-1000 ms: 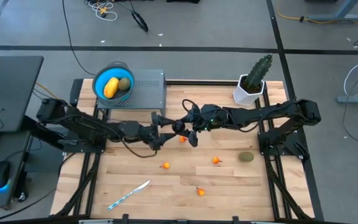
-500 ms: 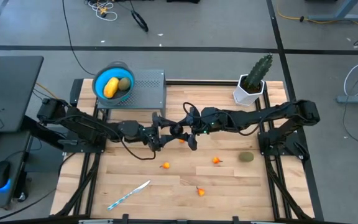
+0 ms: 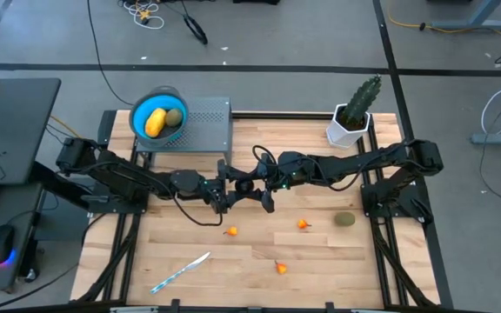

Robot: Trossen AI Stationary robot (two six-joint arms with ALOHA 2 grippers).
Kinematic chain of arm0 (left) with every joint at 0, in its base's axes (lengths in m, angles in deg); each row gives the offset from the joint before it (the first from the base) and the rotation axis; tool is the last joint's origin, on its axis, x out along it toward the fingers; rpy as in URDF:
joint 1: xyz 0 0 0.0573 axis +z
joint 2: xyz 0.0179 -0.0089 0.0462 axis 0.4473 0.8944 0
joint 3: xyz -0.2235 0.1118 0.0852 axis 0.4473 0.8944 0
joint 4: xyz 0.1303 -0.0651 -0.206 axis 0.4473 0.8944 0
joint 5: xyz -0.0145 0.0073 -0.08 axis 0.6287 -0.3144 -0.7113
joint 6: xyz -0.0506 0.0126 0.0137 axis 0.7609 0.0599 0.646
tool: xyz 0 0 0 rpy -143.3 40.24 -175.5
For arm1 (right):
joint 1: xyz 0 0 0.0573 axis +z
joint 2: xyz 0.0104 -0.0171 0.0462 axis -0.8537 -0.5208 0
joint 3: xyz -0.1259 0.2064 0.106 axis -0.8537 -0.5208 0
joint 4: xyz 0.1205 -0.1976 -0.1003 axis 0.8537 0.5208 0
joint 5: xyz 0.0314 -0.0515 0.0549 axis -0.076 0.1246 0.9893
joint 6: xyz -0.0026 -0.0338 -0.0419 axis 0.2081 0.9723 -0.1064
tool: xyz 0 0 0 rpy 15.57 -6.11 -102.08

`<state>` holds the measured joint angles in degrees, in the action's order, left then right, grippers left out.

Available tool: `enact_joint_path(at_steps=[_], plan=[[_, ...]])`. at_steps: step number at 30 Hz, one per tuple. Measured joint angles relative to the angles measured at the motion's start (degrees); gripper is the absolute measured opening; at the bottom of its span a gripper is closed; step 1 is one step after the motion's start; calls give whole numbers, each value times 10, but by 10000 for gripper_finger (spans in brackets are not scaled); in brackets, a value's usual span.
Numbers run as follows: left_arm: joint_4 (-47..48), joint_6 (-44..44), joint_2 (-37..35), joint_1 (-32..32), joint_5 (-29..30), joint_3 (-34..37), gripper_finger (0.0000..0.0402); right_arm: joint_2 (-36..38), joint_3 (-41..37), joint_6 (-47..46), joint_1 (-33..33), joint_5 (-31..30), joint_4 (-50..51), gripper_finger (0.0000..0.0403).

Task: Pick & Place Fruit
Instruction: Put the black plum into the blue strainer bowl on the shelf

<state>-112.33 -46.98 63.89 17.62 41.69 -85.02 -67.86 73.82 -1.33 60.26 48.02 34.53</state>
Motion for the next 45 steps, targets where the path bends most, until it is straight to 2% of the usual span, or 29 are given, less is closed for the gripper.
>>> enact_joint_path(at_steps=[6, 19, 34, 39, 45], plan=[[-9, 2, -2, 0, -1, 0, 340, 0, 0, 0, 0, -16, 6, 266], [-10, -1, -2, 0, 1, 0, 251, 0, 0, 15, 0, -17, 6, 266], [-10, 3, -2, 0, 7, 0, 250, 0, 0, 29, 0, -15, 6, 301], [-16, 64, -2, -2, 26, 0, 249, 0, 0, 31, -1, -5, 6, 302], [-20, 82, -3, -2, 30, 0, 249, 17, 0, 31, -5, -3, 10, 303]])
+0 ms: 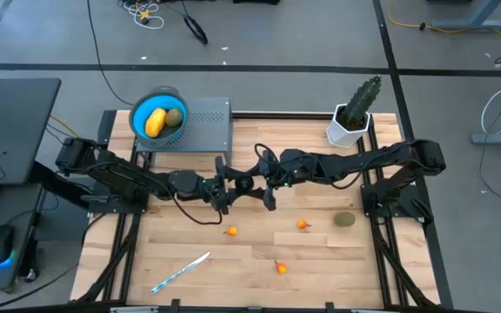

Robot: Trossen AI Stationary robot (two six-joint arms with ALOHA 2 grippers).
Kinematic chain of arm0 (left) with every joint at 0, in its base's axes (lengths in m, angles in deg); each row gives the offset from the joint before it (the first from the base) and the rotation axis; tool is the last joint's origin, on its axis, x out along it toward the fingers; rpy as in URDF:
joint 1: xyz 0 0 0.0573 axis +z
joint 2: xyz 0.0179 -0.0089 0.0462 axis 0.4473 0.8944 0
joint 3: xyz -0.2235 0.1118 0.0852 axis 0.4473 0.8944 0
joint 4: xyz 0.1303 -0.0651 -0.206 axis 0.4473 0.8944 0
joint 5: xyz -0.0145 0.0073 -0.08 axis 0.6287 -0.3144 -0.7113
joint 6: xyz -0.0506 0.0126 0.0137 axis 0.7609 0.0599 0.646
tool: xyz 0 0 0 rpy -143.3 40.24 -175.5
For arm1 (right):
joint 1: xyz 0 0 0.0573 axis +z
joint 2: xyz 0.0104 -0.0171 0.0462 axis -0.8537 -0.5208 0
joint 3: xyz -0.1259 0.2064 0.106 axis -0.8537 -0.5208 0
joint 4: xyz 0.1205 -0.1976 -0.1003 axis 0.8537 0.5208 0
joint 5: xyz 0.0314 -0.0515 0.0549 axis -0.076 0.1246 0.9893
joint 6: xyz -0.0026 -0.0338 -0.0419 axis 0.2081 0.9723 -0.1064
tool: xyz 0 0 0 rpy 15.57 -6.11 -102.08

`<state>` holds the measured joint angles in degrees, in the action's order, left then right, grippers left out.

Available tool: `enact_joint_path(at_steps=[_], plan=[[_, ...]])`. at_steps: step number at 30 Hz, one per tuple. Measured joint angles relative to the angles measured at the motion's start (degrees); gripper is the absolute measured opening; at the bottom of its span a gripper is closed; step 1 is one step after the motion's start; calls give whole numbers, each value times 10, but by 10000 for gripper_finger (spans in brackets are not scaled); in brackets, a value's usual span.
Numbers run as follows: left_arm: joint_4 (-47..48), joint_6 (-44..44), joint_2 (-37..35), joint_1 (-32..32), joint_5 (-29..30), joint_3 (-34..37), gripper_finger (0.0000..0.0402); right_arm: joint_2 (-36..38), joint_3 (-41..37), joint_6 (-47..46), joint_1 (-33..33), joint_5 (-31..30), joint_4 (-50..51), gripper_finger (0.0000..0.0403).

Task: Pick & Place Fruit
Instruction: Put the black plum into the blue strainer bowl on the shelf

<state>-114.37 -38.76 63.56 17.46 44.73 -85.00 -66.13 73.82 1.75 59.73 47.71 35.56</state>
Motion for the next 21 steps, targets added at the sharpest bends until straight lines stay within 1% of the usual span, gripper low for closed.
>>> enact_joint_path(at_steps=[2, 5, 7, 10, 11, 13, 15, 21], plan=[[0, -2, 0, 0, 5, 0, 249, 14, 0, 0, -3, 0, -2, 303], [1, -7, 0, 0, 33, 0, 249, 33, 0, 2, -4, -1, 2, 303], [-3, -9, 0, -3, 70, 1, 249, 44, 0, 7, -4, -4, 14, 303], [-31, -16, 0, -10, 154, 1, 249, 61, 0, 11, -5, -6, 43, 303], [-46, -19, 0, -12, 184, 1, 249, 64, 0, 10, -4, 4, 52, 303], [-68, -39, 0, -13, 230, 1, 249, 65, 0, 10, -3, 7, 70, 303], [-81, -64, 0, -13, 264, 1, 249, 64, 0, 10, -2, 9, 75, 303], [-129, -95, 0, -1, 343, 1, 249, 63, 0, 15, -3, 3, 83, 303]])
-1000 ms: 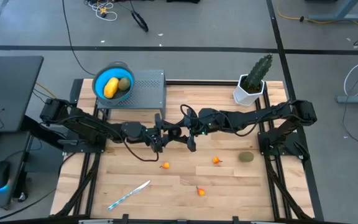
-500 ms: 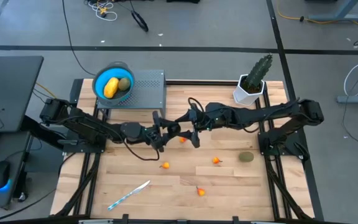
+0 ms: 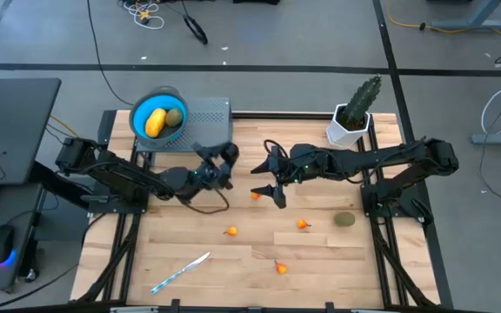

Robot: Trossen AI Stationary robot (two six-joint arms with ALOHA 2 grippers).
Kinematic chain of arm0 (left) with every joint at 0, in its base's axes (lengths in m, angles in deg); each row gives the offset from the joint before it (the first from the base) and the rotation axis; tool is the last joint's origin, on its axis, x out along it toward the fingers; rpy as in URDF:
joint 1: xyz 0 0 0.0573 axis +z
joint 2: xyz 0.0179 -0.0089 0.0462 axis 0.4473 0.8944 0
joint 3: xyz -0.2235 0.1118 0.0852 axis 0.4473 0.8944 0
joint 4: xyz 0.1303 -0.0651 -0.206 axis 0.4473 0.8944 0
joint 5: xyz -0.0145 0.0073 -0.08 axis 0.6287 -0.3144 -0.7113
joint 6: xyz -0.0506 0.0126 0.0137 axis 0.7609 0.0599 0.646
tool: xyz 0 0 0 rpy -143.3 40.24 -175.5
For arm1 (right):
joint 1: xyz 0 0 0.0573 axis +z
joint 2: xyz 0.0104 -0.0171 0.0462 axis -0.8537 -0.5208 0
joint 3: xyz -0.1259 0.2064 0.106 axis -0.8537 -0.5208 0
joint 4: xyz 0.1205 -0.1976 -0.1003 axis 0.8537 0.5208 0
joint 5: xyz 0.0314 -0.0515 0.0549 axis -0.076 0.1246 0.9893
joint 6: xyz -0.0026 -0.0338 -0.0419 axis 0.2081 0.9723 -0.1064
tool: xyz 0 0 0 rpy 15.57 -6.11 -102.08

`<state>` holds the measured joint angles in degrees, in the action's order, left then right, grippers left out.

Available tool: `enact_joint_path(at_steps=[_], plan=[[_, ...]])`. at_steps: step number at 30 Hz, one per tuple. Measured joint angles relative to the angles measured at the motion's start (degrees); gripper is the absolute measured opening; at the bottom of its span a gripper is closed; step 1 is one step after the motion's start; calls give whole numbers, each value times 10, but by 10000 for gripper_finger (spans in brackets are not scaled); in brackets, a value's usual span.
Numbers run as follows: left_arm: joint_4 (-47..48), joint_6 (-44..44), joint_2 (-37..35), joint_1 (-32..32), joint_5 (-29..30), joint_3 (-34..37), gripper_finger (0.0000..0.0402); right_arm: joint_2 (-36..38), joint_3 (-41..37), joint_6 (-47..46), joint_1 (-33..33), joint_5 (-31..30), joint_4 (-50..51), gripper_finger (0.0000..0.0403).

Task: Pick & Place Fruit
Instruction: Put the black plum into the blue strainer bowl on the shelf

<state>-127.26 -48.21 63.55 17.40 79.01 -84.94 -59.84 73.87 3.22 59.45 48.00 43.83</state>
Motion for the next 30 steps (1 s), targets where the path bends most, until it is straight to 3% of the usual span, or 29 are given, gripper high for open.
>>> enact_joint_path(at_steps=[4, 11, 24, 30], plan=[[-8, -10, -28, 20, 29, 2, 249, 0, 0, 0, 0, 0, 15, 303], [-4, 46, -138, 66, -18, 52, 249, 0, 0, 0, 0, -1, 24, 303], [-1, 162, -465, 119, -53, 197, 249, 0, 0, 9, 0, -3, 29, 303], [9, 243, -500, 190, -50, 210, 249, -5, 0, 9, 0, -15, 27, 303]])
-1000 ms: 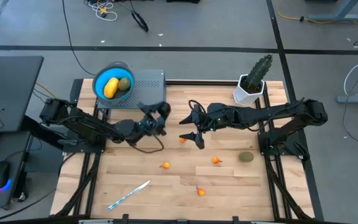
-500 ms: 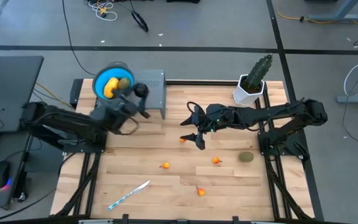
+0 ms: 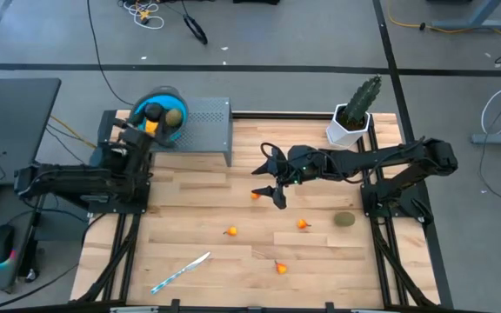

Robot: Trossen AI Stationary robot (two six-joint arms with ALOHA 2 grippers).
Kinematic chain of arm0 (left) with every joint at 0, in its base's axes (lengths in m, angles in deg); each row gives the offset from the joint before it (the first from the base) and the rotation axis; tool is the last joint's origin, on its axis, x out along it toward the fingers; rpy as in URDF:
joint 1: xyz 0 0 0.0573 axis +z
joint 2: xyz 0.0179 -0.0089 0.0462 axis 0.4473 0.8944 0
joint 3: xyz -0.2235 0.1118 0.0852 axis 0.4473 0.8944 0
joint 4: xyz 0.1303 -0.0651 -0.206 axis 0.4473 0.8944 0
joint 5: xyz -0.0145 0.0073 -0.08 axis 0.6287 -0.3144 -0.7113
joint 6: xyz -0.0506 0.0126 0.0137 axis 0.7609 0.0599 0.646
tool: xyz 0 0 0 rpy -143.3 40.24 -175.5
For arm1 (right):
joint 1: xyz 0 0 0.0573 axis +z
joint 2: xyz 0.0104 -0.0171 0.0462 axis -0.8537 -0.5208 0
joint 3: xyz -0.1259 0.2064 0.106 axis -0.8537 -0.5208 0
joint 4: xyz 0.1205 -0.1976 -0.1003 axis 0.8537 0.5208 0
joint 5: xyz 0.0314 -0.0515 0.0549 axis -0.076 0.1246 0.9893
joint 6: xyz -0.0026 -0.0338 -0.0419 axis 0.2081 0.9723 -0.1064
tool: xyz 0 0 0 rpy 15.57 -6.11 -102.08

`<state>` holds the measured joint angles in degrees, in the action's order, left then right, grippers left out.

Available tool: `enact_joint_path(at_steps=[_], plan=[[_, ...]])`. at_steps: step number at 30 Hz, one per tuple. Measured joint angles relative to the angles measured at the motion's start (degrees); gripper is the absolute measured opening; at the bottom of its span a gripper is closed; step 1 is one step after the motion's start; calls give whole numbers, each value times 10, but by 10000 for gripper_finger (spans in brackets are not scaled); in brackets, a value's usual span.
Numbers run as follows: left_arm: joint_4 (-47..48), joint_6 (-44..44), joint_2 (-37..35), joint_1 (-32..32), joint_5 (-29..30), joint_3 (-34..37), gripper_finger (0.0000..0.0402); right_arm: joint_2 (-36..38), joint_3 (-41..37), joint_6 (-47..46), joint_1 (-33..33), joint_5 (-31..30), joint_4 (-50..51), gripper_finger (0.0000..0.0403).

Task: Pick & Place Fruit
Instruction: Put the black plum into the blue strainer bowl on the shelf, then put the orange pear into the blue strainer bowl on the shelf

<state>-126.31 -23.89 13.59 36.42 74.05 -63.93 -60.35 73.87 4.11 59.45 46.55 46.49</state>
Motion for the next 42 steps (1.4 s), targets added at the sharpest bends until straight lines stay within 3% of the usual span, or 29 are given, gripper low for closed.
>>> enact_joint_path(at_steps=[7, 11, 15, 24, 30, 42], plan=[[79, 117, 32, 154, -43, -14, 249, -8, 0, 0, 0, -8, -2, 303], [195, 224, 50, 235, -149, -42, 249, -8, 0, 0, 0, -8, -3, 303], [270, 277, 58, 281, -228, -59, 249, -8, 0, 0, 0, -8, -2, 303], [287, 275, 46, 292, -231, -59, 252, -8, 0, -15, 2, -8, 4, 303], [291, 264, 46, 292, -181, -59, 267, -8, 0, -14, 11, -8, 2, 303], [305, 282, 46, 291, -212, -59, 363, -8, 0, -9, 15, -33, 2, 303]])
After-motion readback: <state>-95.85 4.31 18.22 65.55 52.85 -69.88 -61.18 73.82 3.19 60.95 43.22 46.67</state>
